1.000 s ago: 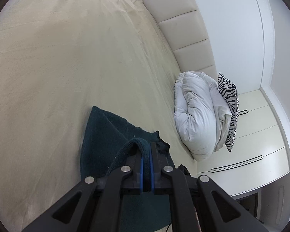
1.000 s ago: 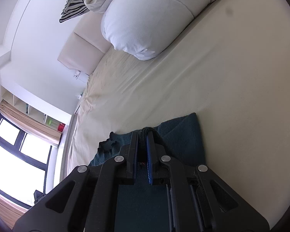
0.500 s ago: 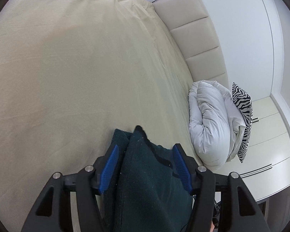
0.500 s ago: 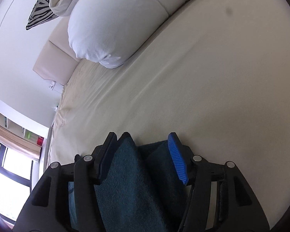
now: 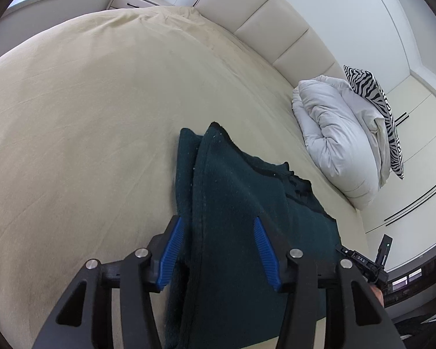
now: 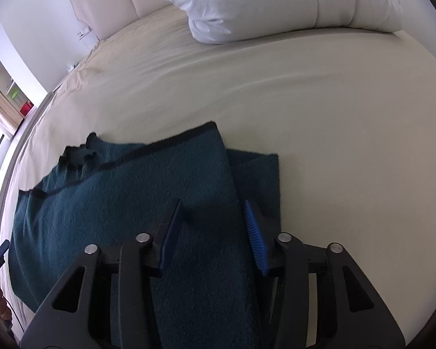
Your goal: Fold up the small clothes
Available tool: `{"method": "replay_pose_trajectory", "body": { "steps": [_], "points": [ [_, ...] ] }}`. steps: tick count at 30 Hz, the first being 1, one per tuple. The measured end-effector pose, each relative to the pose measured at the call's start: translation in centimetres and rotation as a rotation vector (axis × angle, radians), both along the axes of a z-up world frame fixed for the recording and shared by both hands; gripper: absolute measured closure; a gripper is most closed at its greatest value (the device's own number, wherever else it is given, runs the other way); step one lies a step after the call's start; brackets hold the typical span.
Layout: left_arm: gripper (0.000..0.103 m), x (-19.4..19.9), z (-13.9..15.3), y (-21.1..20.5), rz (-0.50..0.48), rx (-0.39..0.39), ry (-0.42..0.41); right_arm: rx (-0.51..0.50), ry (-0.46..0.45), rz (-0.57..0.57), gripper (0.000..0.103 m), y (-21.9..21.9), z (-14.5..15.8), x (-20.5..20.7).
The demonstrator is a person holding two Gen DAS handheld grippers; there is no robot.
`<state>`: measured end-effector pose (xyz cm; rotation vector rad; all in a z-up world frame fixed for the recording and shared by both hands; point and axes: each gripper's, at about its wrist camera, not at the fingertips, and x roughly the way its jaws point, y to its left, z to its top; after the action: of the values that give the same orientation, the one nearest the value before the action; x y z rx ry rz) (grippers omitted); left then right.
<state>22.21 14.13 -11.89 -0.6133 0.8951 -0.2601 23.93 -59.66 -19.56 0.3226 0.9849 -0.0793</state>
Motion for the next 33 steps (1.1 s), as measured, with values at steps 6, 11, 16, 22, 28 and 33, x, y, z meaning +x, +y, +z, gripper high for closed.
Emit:
{"method": "replay_pose_trajectory", "body": {
  "steps": [6, 11, 16, 22, 28, 33],
  "points": [
    [0.066, -0.3, -0.9, -0.5, 0.002, 0.035, 0.012, 0.043, -0.014, -0.02, 0.092, -0.8, 0.0, -2.5],
    [0.074, -0.5, -1.0, -0.7, 0.004, 0.073, 0.011, 0.067, -0.054, -0.053, 0.098, -1.0, 0.3, -3.2],
    [0.079, -0.4, -1.9, -0.7, 0.006, 0.098, 0.027, 0.086, -0.086, -0.116, 0.098, -2.5, 0.9, -5.6],
    [0.079, -0.5, -2.3, -0.8, 0.003, 0.126, 0.025, 0.106, -0.071, -0.154, 0.099, -4.0, -1.1, -6.5],
    [0.079, -0.6, -2.2, -1.2, 0.001, 0.141, 0.019, 0.096, -0.082, -0.171, 0.099, -3.7, -0.6, -7.3],
    [0.079, -0.7, -2.1, -1.2, 0.008, 0.139, 0.021, 0.127, -0.054, -0.16, 0.099, -4.2, -1.6, -7.0]
  ]
}}
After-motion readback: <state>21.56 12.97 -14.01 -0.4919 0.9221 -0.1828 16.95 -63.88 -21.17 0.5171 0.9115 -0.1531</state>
